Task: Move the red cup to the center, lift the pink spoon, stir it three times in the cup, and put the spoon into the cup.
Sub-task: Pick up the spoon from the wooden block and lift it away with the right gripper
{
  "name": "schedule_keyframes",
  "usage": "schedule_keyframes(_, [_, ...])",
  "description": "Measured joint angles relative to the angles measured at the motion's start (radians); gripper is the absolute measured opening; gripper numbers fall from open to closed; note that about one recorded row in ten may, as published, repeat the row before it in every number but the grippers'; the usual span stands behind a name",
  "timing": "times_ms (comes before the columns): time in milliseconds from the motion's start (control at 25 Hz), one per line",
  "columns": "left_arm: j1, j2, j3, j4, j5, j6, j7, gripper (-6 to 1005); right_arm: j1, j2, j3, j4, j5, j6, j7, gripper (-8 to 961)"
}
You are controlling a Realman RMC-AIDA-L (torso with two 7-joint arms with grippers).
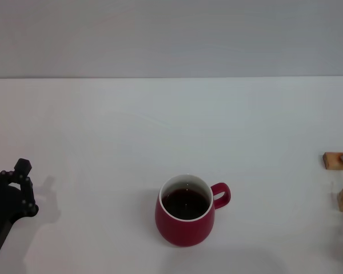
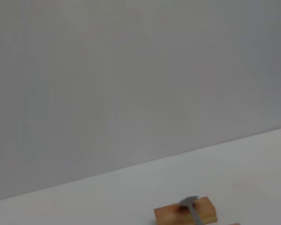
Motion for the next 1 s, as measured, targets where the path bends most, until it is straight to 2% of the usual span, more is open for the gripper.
schedule_keyframes(80, [0.000, 0.000, -0.001, 0.002, -0.001, 0.000, 0.000, -1, 0.002, 0.000, -0.001, -0.003, -0.004, -0.001, -0.003, 180])
schedule_keyframes(360, [-0.003, 0.000, -0.003, 0.012, -0.002, -0.001, 0.000, -1, 0.007, -0.001, -0.004, -0.005, -0.006, 0.005, -0.005, 63])
schedule_keyframes(640, [-0.009, -0.001, -0.003, 0.012, -0.002, -0.009, 0.001, -1, 0.012, -0.001, 0.008, 0.035, -0.002, -0.010, -0.134, 62])
schedule_keyframes(1000, [-0.011, -0.003, -0.003, 0.010, -0.002, -0.009, 0.001, -1, 0.026, -0.011, 0.001, 0.093, -0.005, -0.131, -0.253, 60])
